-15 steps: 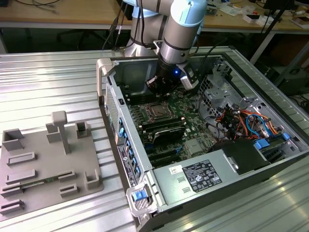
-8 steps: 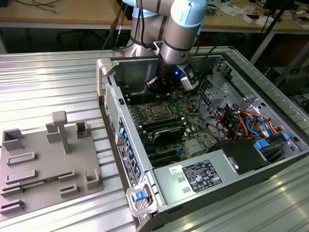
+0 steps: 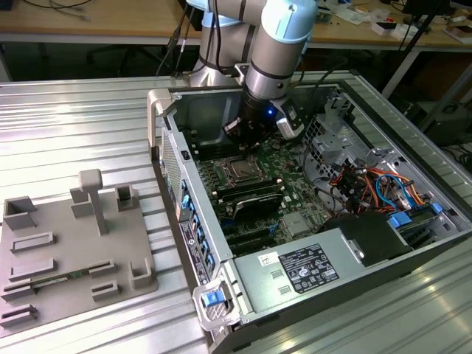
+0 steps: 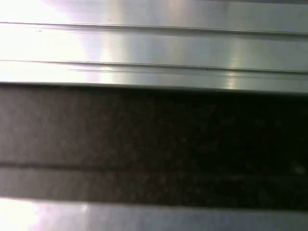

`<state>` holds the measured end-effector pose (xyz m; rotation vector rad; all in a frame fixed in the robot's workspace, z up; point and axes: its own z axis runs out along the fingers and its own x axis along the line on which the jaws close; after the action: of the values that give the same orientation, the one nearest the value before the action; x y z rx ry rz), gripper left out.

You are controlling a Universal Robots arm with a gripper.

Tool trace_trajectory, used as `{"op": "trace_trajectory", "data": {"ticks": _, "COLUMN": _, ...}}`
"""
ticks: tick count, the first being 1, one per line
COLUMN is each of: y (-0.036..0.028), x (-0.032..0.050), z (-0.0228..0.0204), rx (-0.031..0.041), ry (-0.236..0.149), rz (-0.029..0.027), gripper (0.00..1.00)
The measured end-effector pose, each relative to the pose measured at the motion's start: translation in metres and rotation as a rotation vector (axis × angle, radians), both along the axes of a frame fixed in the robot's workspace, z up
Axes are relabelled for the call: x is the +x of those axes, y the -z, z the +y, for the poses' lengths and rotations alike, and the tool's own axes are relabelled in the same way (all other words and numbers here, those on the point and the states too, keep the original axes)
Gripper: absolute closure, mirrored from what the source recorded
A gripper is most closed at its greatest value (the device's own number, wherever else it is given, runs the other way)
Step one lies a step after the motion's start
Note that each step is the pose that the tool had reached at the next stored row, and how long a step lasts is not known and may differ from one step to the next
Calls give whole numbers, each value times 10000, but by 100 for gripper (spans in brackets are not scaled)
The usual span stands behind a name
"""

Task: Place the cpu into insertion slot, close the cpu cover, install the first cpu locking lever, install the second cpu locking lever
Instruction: 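Install the first cpu locking lever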

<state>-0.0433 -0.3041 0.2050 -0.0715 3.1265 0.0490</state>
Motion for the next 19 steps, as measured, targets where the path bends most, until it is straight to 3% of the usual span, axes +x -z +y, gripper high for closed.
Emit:
{"op": "trace_trajectory", "data": {"ticks": 9, "y": 53, "x": -1, "z": -6, "rx": -21, "ry": -2, "rz": 11, "gripper": 89}}
{"op": "trace_trajectory", "data": {"ticks": 11, "y": 41, "x": -3, "z": -8, "rx": -21, "ry": -2, "rz": 15, "gripper": 89}}
{"op": "trace_trajectory", "data": {"ticks": 13, "y": 1, "x": 3, "z": 2, "rx": 32, "ry": 0, "rz": -7, "gripper": 89}}
{"op": "trace_trajectory", "data": {"ticks": 16, "y": -55, "x": 2, "z": 0, "rx": 17, "ry": -2, "rz": 0, "gripper": 89}}
{"op": "trace_trajectory", "data": {"ticks": 19, "y": -67, "x": 2, "z": 0, "rx": 40, "ry": -2, "rz": -1, "gripper": 89}}
